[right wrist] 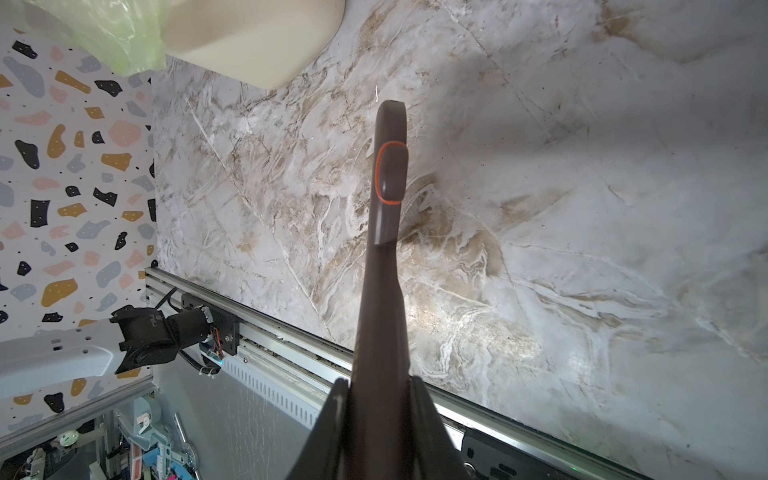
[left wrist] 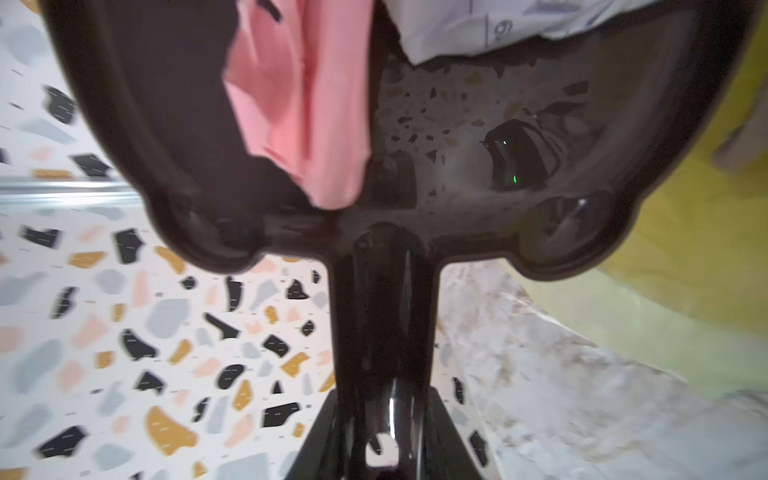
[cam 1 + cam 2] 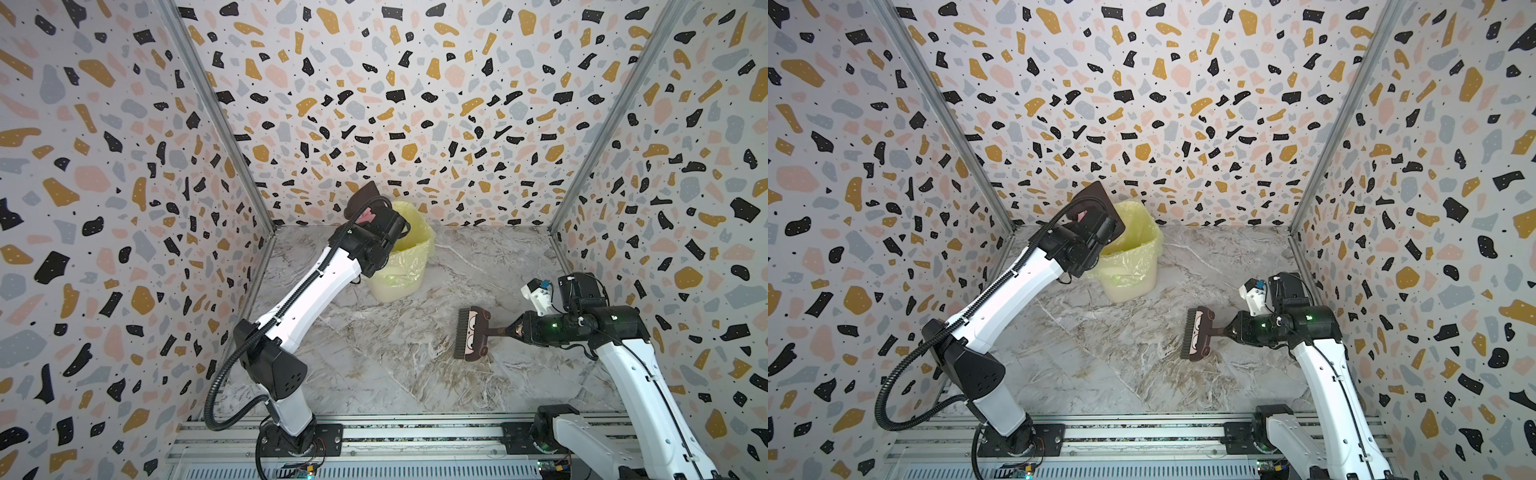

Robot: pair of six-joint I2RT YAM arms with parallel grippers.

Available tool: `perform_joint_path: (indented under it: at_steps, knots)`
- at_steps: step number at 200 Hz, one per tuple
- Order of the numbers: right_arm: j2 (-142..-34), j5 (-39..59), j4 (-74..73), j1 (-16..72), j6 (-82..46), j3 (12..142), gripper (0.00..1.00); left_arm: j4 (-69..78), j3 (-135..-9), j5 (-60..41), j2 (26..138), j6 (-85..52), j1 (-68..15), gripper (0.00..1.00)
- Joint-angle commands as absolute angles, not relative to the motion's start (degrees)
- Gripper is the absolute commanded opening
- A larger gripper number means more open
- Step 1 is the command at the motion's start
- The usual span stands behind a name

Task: Sweep away the paper scraps from the table
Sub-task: 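Tip the dustpan into the yellow bin with the left gripper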

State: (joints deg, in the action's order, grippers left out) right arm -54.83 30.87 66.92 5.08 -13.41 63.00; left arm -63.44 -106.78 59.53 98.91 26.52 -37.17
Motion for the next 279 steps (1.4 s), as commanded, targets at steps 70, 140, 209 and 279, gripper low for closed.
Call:
perform_joint_path:
  at_steps: [70,140,209,279]
  knots:
    - [-54.8,32.8,67.9,4.9,-12.5,64.8,0.0,-25.9,-91.0,77.3,93.2,67.3,-42.0,0.0]
    - [-53.6,32.5,67.8,4.9,-13.2,64.5,0.0,-29.8,-94.0,74.8,93.5,63.6,-41.8,0.0]
    - [-53.4,32.3,64.5,4.9,-15.5,64.8,0.0,-36.7,-96.5,69.2,89.1,53.1,-40.6,0.0]
    - [-52.9,30.7,60.0,4.9,-19.0,66.6,0.0,-49.0,-103.2,50.2,82.1,28.5,-39.0,0.0]
